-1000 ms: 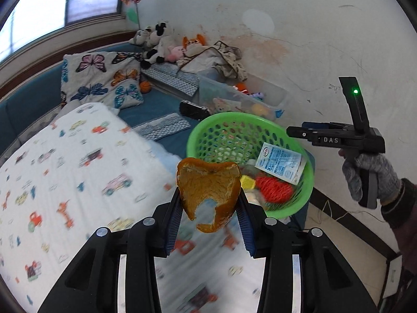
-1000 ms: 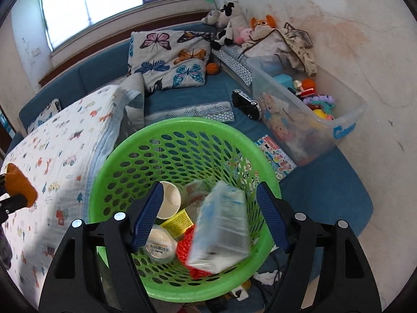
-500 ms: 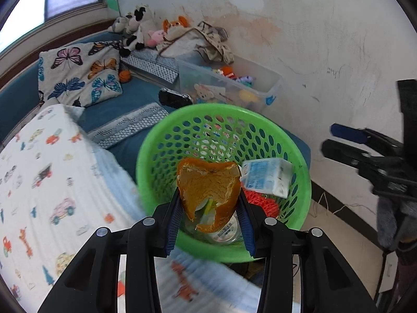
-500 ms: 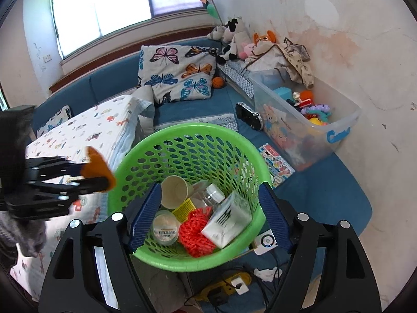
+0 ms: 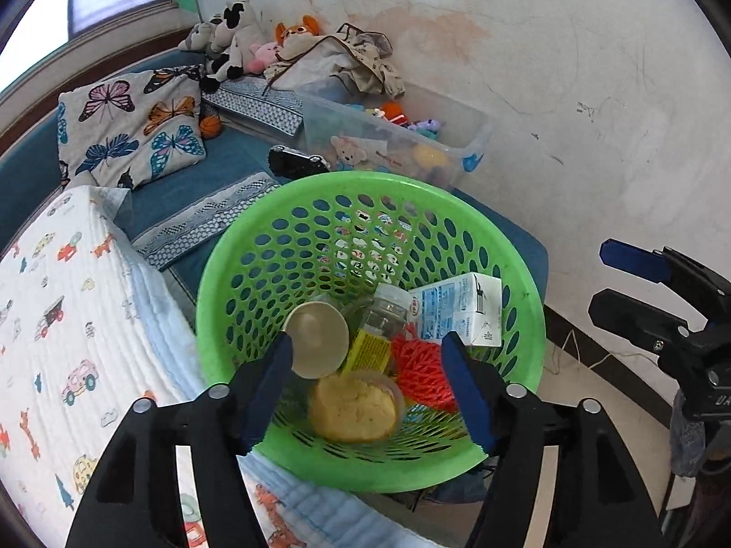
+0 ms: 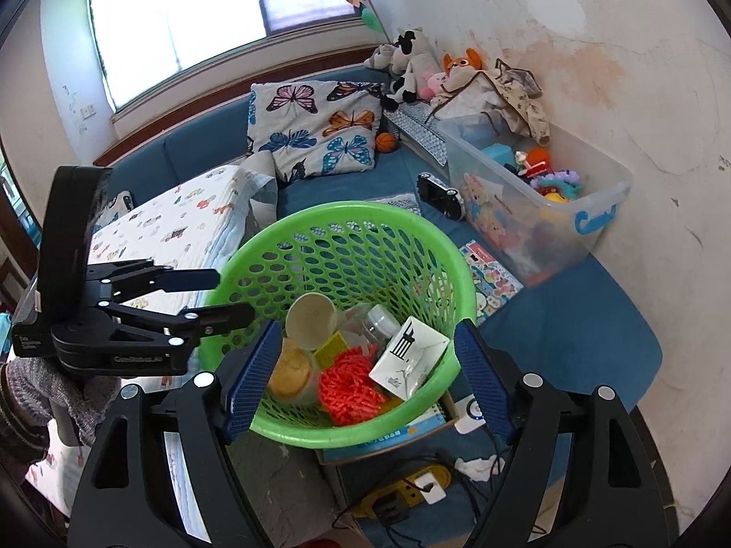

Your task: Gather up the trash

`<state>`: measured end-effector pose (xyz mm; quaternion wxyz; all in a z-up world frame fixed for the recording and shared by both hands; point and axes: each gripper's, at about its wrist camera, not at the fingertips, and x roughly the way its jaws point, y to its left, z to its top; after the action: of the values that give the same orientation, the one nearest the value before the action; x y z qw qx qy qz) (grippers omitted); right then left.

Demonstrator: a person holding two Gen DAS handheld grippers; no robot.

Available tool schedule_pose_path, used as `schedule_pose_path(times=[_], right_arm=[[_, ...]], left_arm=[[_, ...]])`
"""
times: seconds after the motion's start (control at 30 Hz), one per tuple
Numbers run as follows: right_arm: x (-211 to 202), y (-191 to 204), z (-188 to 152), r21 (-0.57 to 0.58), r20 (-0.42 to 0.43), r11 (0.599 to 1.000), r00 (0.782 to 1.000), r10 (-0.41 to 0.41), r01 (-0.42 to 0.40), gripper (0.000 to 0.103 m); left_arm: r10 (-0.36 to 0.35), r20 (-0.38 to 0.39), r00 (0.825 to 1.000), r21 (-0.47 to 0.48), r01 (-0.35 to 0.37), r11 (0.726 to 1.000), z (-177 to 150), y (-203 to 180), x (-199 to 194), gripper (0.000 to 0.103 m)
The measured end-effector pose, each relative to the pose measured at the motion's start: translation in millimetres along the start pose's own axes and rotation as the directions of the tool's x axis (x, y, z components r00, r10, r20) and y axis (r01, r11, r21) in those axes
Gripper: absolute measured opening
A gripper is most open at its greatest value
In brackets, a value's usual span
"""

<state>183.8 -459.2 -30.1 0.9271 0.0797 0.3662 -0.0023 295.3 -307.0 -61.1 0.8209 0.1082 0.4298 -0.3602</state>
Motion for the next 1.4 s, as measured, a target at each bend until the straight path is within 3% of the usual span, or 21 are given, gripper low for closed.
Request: schedule_pose_path(times=[0.67,1.07,1.4], right_arm=[[-14.1,41.4,-21.5,0.023,0.005,0.999,0.999,0.044,-0.044,0.081],[-19.1,86.6,-37.3,-0.028,-0.008,0.998,0.998,0.060,-0.060,0.087],[-24.7,125.1,-49.1,-0.074,-0.021,0.995,0.998,0.064,-0.065,0.091]], left_arm=[[0.124,0.151,0.981,-0.067,-0.115,0.991,-49.9,23.1,-99.7,0.091],[0.232,0.197,0.952,-0.149,-0.205,0.967,-96.8,42.4,-152.6,0.095],[0.327,0.181,0.927,-0.211,-0.288,0.934,-138.1,57.0,-180.3,0.096]])
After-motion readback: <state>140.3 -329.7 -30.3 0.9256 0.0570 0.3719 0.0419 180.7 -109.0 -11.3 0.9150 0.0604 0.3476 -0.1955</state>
